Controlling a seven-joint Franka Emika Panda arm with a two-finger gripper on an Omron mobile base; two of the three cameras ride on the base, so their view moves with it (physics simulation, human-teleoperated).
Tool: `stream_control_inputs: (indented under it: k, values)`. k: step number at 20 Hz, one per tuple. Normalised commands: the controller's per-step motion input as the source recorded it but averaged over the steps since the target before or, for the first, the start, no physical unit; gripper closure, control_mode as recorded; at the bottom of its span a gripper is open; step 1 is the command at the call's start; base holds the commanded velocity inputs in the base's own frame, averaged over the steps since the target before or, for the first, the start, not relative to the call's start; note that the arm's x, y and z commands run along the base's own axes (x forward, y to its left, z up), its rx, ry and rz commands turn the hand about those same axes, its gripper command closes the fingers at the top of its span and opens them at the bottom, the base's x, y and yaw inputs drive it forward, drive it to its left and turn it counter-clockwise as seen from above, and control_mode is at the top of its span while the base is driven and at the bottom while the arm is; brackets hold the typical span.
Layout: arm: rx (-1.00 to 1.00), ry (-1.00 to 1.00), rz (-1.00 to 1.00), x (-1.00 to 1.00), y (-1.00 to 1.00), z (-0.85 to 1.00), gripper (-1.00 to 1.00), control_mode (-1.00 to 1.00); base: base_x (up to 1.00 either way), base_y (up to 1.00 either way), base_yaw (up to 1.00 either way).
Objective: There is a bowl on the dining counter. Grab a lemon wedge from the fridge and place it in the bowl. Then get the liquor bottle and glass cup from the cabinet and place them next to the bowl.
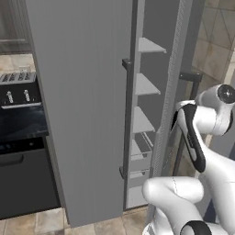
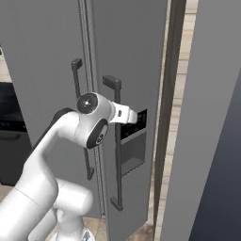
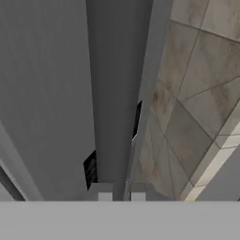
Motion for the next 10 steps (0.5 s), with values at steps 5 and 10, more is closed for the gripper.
stream_control_inputs:
  k: [5,10]
  values:
    - [-0.02,0.05,0.00,-0.18,0.03,0.07,-1.00,-1.00,0.00,0.00,0.00]
    - [-0.10,-0.02,0.00,-0.81,0.11,0.05,-1.00,-1.00,0.00,0.00,0.00]
